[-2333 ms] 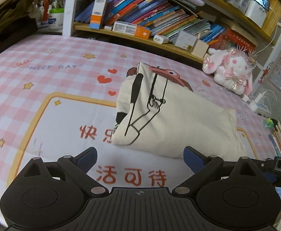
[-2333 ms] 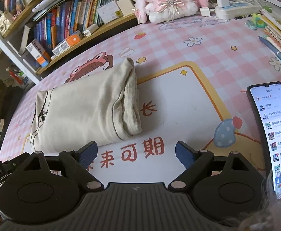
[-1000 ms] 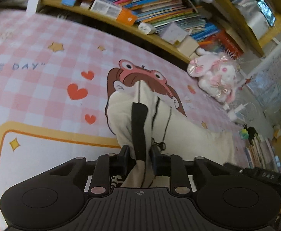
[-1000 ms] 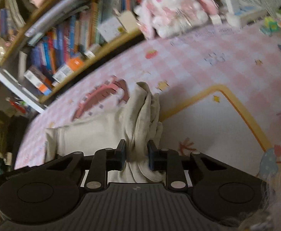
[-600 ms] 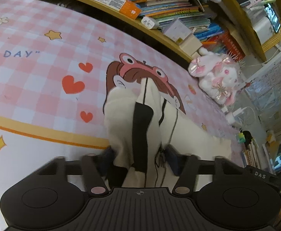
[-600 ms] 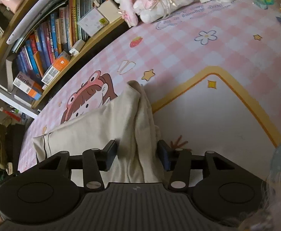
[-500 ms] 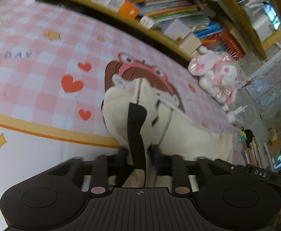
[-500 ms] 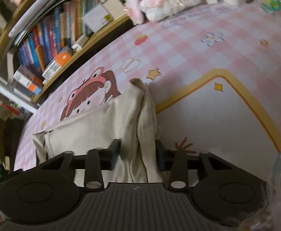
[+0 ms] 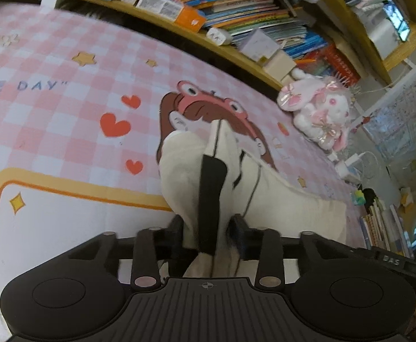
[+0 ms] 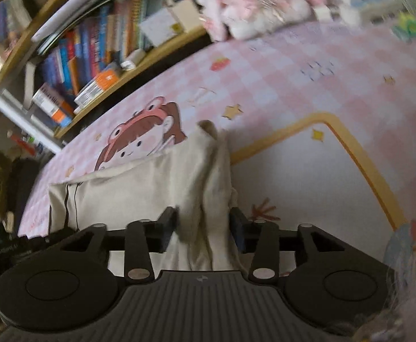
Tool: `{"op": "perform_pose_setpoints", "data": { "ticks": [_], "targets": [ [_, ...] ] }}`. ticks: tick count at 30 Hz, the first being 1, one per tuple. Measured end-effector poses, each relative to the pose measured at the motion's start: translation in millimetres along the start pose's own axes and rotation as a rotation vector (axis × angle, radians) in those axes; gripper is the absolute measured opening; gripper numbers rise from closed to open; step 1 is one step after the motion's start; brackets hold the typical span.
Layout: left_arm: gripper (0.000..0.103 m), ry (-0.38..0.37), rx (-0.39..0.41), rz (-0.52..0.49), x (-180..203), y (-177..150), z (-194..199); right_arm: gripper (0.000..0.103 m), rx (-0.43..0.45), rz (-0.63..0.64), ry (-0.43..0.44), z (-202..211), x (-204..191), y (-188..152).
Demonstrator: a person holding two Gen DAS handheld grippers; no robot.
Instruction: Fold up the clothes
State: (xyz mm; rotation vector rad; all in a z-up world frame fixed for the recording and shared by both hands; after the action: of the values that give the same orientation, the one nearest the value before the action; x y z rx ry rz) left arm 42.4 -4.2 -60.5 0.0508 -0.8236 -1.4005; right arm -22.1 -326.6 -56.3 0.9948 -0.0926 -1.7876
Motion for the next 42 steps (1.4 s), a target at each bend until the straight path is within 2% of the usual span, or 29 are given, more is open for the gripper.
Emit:
{"op": "perform_pose_setpoints", "data": {
  "ticks": [4, 8, 15, 16, 17, 19, 20, 22, 29, 42],
  "targets": [
    [0.050, -0.014, -0.005, 0.032, -7, -2, -5, 0.049, -0.022, -0.083, 0.019, 1, 11, -4],
    [0.049, -0.033, 0.003, 0.039, -5, -1, -10, 0.049, -0.025, -0.072, 0.036, -3, 8, -3],
    [0.041, -0.032, 0.013, 0.050, 0, -2, -13, 0.052, -0.032, -0.007, 0.037, -18, -7, 1],
    [0.033, -0.028, 0.010, 0.050, 1, -3, -14, 0.048, -0.035, 0.002, 0.033, -20, -8, 1],
    [0.028, -0.027, 0.005, 0.050, 2, -4, -14, 0.040, -0.038, 0.012, 0.030, -21, -9, 1],
    [0.018, -0.027, 0.001, 0.047, 5, -6, -13, 0.033, -0.038, 0.024, 0.025, -21, -12, 1],
    [0.017, -0.029, 0.009, 0.039, 7, -7, -10, 0.028, -0.036, 0.028, 0.023, -20, -12, 0],
    [0.015, -0.035, 0.024, 0.027, 11, -7, -2, 0.025, -0.024, 0.042, 0.022, -16, -16, 1],
    [0.014, -0.034, 0.063, 0.020, 18, -12, 19, 0.024, 0.036, 0.119, 0.044, 9, -37, 0],
    [0.014, 0.004, 0.135, 0.028, 38, -41, 52, 0.024, 0.016, 0.158, 0.083, 31, -37, -12]
  ]
}}
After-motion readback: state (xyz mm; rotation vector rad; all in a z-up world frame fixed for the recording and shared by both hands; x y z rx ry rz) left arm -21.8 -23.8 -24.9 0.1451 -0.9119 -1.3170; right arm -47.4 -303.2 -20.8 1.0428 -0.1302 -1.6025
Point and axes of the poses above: each gripper's, at about its wrist camera, not at the fingertips, and z roughly against the way its jaws point, x to its right, y to its top, the point moved 2 cm from there along -z, roughly the way its jaws point, and after that the axes turned 5 degrees about y, right-handed, at the moved point
